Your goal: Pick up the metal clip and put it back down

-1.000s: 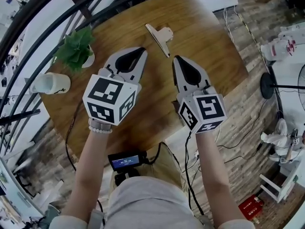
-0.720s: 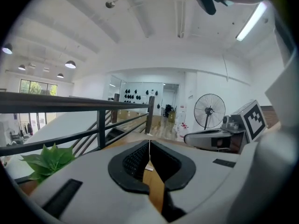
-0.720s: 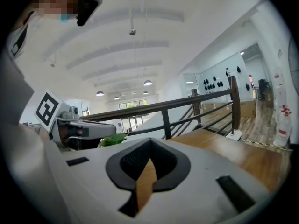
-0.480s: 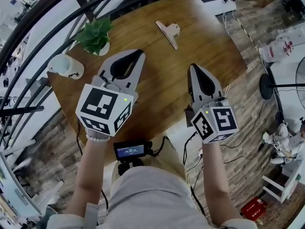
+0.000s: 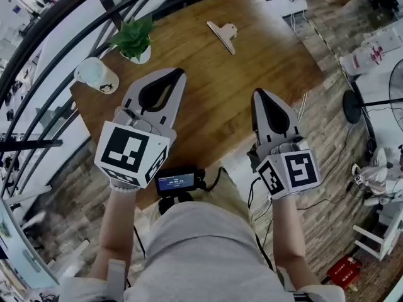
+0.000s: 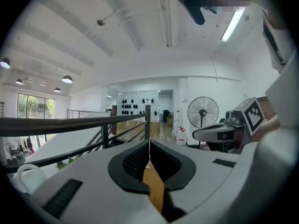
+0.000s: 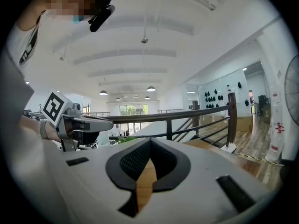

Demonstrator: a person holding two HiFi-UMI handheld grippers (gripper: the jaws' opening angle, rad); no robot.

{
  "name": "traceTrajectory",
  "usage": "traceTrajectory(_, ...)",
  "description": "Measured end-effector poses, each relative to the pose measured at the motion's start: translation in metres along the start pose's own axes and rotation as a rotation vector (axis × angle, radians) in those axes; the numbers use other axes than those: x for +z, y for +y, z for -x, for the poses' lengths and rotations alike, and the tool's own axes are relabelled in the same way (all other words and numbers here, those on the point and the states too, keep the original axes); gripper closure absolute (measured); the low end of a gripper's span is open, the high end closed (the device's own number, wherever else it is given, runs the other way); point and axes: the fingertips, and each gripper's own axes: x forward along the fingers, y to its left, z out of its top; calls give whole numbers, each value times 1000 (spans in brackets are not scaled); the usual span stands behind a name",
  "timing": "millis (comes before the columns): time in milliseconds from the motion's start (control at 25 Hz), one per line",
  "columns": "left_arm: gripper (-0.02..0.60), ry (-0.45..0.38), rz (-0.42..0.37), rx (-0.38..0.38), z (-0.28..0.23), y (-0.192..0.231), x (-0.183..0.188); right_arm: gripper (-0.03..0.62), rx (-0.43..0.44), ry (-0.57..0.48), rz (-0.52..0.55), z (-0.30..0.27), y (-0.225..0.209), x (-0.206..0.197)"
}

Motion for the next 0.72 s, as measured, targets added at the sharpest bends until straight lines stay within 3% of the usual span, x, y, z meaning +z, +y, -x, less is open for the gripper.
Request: traceTrajectory(720,571,-19,-46,-32,48,-28,15,592,14,-33,29,36,33,13)
